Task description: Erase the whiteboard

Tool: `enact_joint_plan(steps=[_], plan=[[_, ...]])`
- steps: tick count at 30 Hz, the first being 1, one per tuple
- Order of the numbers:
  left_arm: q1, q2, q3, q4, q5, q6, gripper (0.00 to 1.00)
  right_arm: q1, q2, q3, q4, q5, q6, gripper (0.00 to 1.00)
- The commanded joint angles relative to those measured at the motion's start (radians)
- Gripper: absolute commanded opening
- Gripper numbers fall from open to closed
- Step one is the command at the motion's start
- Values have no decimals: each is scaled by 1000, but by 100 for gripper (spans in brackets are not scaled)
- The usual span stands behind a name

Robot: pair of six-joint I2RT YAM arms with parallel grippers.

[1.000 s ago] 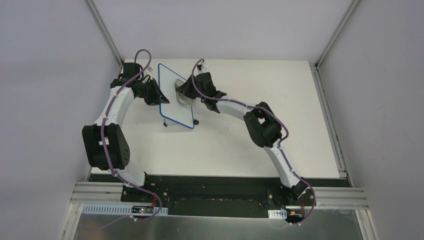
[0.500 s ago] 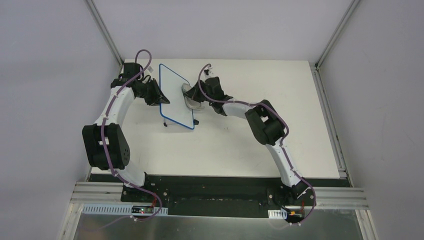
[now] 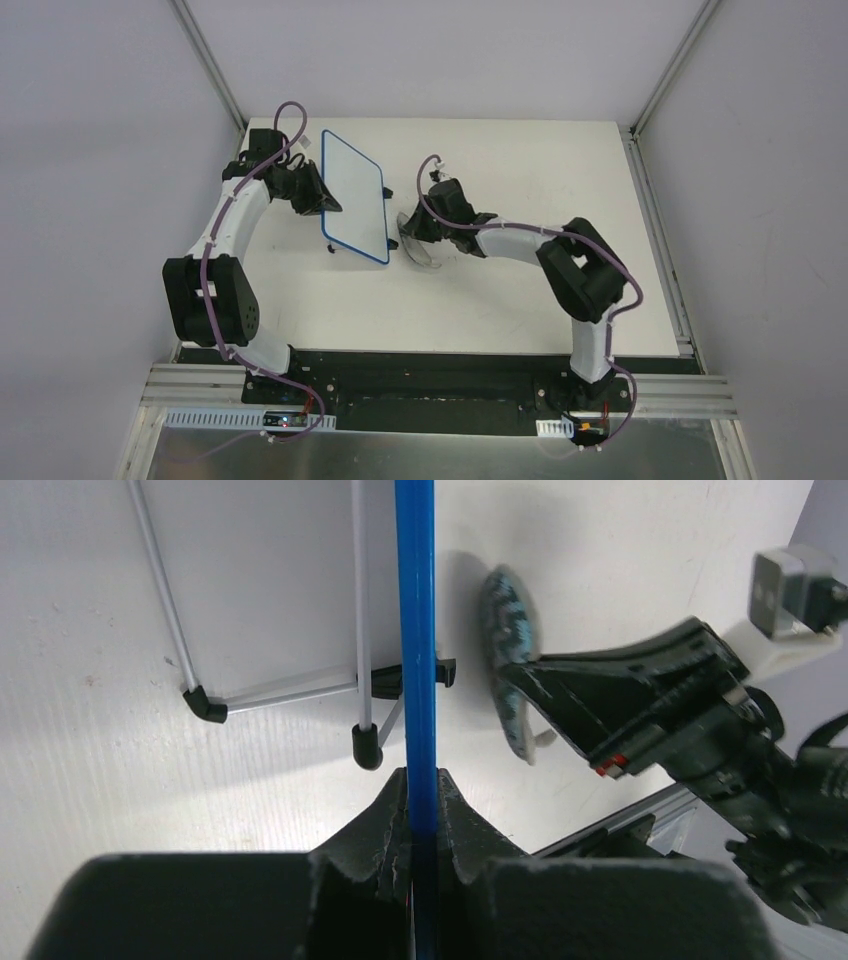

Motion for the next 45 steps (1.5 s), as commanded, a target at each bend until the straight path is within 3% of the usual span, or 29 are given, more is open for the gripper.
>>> enact_joint_plan(steps=[1, 6, 12, 14, 17, 21, 24, 33, 40, 45], plan=[[-59, -12, -75, -129, 46, 49, 0, 0, -237, -167, -104, 133, -58, 4], [-65, 10, -61, -159, 25, 65, 0, 0, -406, -326, -236, 308, -73, 7], [-65, -38, -56, -171, -57, 78, 43, 0, -508, -401, -352, 332, -75, 22], [-69, -70, -62, -164, -83, 79, 53, 0, -547, -409, -380, 313, -76, 32], [-74, -116, -66, -166, -160, 87, 64, 1, -623, -428, -417, 312, -78, 55], [-83, -180, -69, -171, -283, 95, 70, 1, -776, -468, -449, 336, -90, 85], [-99, -250, -81, -157, -389, 103, 74, 1, -882, -459, -524, 371, -117, 99], [-149, -561, -188, -1, -564, 110, 81, 0, -1150, -339, -738, 471, -179, 100], [-167, -855, -332, 219, -529, 129, 85, 0, -1332, -268, -731, 416, -232, 100], [-169, -1015, -409, 349, -409, 133, 85, 0, -1418, -200, -732, 386, -256, 100]])
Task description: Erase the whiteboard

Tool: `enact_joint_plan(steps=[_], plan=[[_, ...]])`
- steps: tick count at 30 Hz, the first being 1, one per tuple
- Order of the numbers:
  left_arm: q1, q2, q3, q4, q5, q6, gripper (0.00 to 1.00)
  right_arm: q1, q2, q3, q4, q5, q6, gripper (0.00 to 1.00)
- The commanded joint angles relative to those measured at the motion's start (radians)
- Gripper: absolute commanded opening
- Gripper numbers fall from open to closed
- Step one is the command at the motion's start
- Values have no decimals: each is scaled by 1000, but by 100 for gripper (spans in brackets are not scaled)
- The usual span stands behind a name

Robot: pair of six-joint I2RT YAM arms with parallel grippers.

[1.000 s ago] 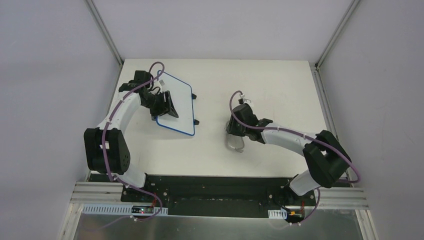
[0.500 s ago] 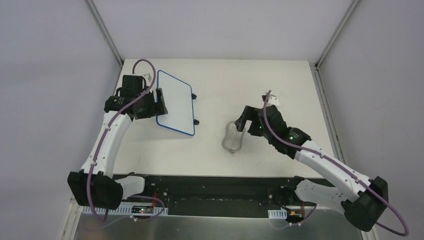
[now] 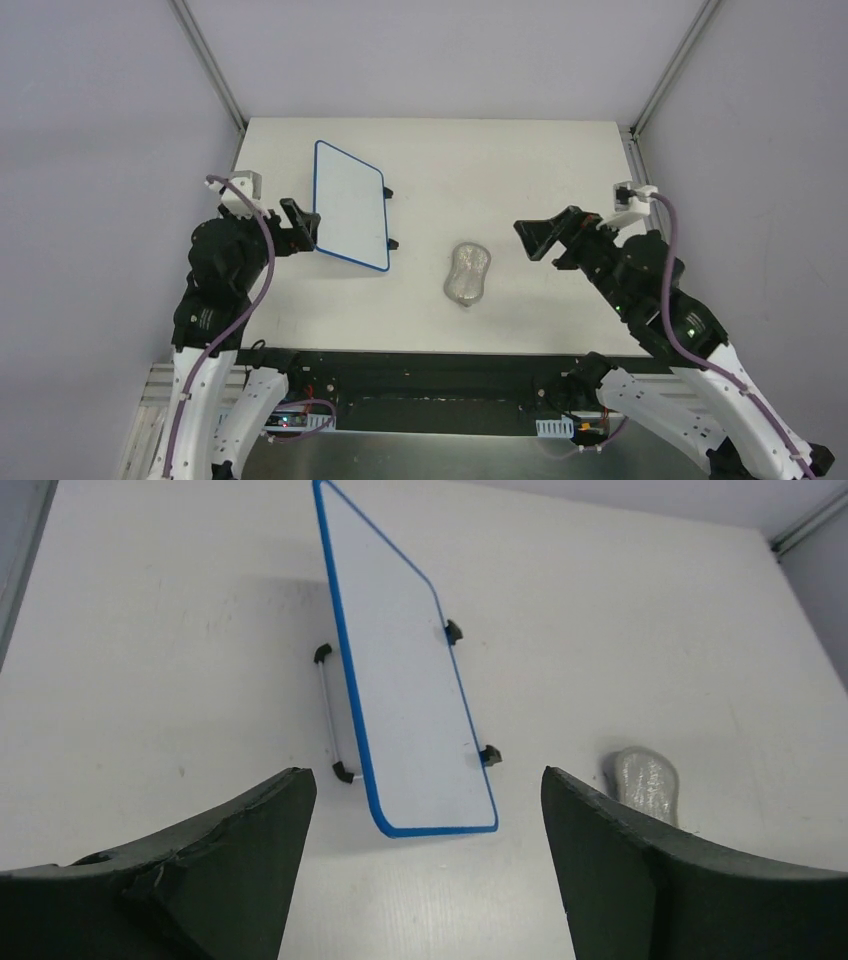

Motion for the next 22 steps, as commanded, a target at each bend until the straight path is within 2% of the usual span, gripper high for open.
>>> enact_joint_plan(steps=[1, 8, 17, 22], plan=[[-13, -105, -59, 207, 136, 21, 85, 1, -65, 85, -1, -34, -51, 100], [-12, -178, -104, 327, 308, -11, 84, 1, -158, 111, 14, -71, -62, 100], [-12, -184, -105, 350, 363, -42, 84, 0, -196, 97, 13, -6, -103, 100], [-14, -179, -105, 352, 369, -54, 83, 1, -235, 30, 60, -4, -103, 100]])
